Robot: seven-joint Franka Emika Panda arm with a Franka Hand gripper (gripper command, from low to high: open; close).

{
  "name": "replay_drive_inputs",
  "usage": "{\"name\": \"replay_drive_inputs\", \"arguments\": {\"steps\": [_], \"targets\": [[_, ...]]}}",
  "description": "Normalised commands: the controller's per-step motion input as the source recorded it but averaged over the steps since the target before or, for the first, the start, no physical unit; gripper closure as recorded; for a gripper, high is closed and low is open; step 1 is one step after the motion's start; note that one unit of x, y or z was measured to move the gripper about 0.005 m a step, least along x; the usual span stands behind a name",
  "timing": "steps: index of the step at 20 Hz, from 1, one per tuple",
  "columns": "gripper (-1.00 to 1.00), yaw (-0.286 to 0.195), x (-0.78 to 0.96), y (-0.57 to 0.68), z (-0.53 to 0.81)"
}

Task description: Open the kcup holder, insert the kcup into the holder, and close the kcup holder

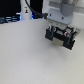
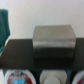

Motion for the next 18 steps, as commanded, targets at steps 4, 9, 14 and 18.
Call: {"name": "replay_drive_inputs", "arguments": {"steps": [4,9,14,18], "targets": [[-1.0,0.175,0.04,0.18,-0.27],[-1.0,0.161,-0.11,0.29,-0.24],[-1.0,0.181,-0.26,0.27,-0.12],[-1.0,0.135,-0.44,0.37,0.0]]}}
